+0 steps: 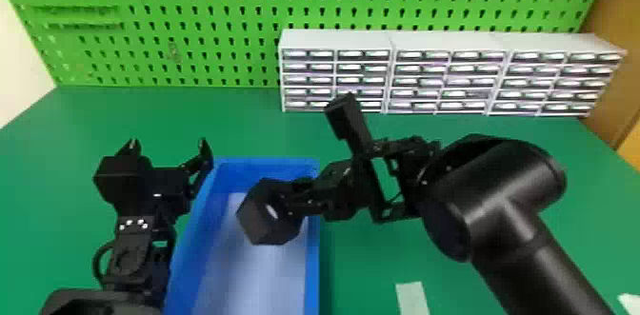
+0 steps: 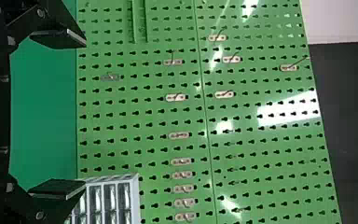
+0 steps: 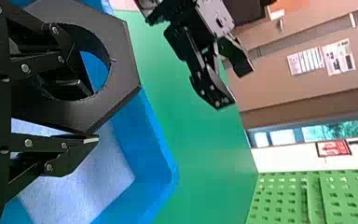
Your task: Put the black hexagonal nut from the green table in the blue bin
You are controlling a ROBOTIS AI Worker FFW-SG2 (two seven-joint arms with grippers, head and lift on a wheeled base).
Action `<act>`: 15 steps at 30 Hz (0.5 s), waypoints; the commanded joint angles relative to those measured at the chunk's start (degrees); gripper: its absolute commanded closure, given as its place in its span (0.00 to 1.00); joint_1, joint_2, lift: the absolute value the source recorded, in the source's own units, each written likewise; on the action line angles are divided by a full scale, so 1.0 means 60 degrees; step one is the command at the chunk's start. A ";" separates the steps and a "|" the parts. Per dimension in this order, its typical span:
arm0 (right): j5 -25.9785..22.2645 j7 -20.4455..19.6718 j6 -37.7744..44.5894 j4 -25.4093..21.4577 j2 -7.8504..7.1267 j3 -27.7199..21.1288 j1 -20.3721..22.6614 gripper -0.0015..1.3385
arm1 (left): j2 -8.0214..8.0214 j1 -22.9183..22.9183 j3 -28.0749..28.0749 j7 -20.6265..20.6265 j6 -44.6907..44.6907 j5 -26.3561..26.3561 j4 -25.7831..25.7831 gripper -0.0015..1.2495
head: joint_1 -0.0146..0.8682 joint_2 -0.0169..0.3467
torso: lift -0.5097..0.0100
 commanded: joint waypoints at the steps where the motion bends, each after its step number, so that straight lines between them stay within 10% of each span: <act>1: -0.0438 -0.0101 -0.0080 0.0164 -0.0066 0.0512 -0.0166 0.78 | 0.0000 -0.0011 0.0004 0.0000 0.0000 -0.0011 0.0000 0.17 | 0.76 0.20 | 0.80; 11: -0.0629 -0.0131 -0.0095 0.0237 -0.0124 0.0673 -0.0268 0.77 | 0.0000 -0.0025 0.0034 0.0000 0.0000 -0.0026 0.0000 0.17 | 0.76 0.20 | 0.80; 15: -0.0775 -0.0131 -0.0051 0.0295 -0.0139 0.0614 -0.0254 0.40 | 0.0000 -0.0040 0.0034 0.0000 0.0000 -0.0026 0.0000 0.17 | 0.76 0.20 | 0.80</act>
